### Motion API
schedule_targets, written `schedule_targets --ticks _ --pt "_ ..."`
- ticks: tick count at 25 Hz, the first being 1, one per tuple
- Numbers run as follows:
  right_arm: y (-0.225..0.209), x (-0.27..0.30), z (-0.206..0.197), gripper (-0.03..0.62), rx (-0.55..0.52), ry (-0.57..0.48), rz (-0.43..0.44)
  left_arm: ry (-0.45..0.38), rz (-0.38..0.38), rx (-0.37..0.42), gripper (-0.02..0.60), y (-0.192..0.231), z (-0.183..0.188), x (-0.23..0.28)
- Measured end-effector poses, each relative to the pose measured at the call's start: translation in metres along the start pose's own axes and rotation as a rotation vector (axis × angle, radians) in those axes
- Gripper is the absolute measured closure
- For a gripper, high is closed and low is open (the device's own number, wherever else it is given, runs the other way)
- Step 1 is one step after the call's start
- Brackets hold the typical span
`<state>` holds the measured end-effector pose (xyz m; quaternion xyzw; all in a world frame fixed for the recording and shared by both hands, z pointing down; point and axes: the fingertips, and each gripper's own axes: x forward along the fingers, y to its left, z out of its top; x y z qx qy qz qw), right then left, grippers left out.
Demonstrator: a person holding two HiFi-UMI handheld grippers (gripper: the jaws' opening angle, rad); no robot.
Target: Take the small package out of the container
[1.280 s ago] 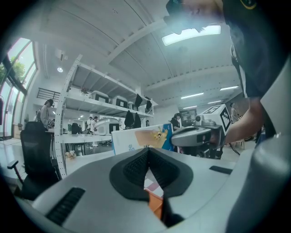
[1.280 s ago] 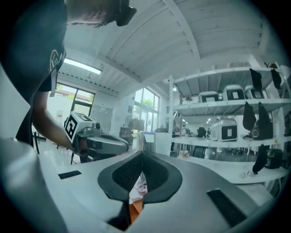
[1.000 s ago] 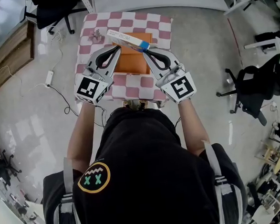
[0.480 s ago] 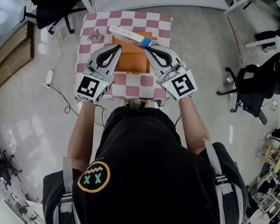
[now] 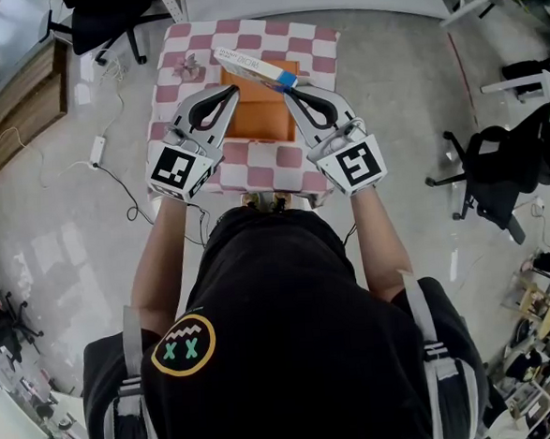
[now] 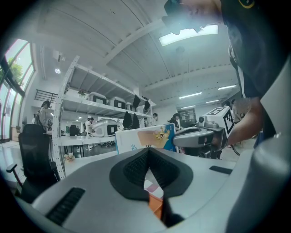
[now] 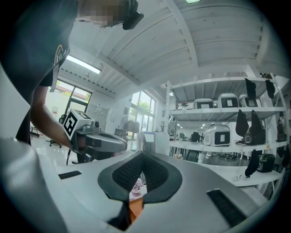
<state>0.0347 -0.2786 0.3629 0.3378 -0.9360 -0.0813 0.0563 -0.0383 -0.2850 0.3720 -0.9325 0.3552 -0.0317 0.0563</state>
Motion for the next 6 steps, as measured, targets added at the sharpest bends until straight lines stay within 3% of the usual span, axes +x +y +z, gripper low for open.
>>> schedule_targets --ticks 6 --pt "-0.0031 0.0027 -0.0019 0.574 0.000 -0.001 -0.004 0.001 0.001 0.000 0.565 0.0018 -0.0014 0.0034"
